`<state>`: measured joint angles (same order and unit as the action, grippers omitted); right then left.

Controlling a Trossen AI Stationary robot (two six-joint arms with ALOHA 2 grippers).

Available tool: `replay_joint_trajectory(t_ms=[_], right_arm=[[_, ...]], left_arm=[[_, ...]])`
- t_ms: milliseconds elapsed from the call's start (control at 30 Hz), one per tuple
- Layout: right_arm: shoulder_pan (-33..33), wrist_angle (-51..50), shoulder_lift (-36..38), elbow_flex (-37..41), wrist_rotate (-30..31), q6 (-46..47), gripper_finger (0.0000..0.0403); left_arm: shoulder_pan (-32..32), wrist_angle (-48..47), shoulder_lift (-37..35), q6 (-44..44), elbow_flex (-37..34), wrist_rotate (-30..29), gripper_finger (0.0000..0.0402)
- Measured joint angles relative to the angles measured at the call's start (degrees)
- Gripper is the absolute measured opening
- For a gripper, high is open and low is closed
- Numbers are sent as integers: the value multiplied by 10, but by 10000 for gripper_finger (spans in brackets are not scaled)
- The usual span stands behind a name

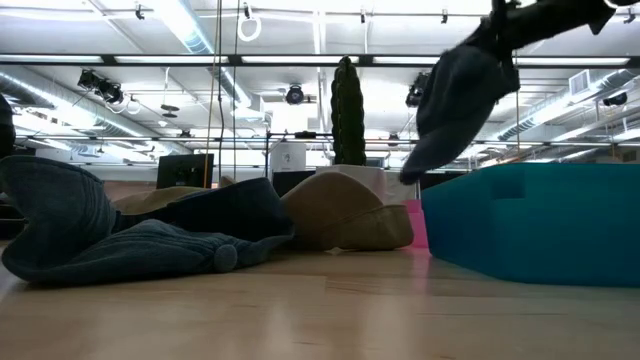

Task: Pick & Place hat
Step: Put the top blue cap into the pink bin

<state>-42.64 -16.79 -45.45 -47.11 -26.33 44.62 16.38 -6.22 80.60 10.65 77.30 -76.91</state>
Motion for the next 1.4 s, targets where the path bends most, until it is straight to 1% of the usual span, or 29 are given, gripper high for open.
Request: replay_joint_trajectory(t_ms=[200, 400, 567, 700, 900, 1067, 1400], right_arm=[[-37, -5, -31, 0, 0, -45, 0], [-58, -17, -45, 0, -2, -73, 0], [-76, -63, -46, 0, 0, -105, 0], [-90, -97, -46, 0, 15, -129, 0], [-103, -104, -46, 0, 18, -137, 0], [-104, -107, -46, 0, 19, -139, 0], [-104, -117, -56, 0, 34, -152, 0]], left_arm=[[-1, 0, 0, -26, 0, 20, 193], [-2, 0, 0, -31, 0, 22, 193], [-2, 0, 0, -86, 0, 22, 193], [-2, 0, 0, -115, 0, 25, 193], [-13, 0, 0, -121, 0, 75, 193], [-28, 0, 0, -149, 0, 111, 193], [-41, 0, 0, -164, 0, 151, 193]])
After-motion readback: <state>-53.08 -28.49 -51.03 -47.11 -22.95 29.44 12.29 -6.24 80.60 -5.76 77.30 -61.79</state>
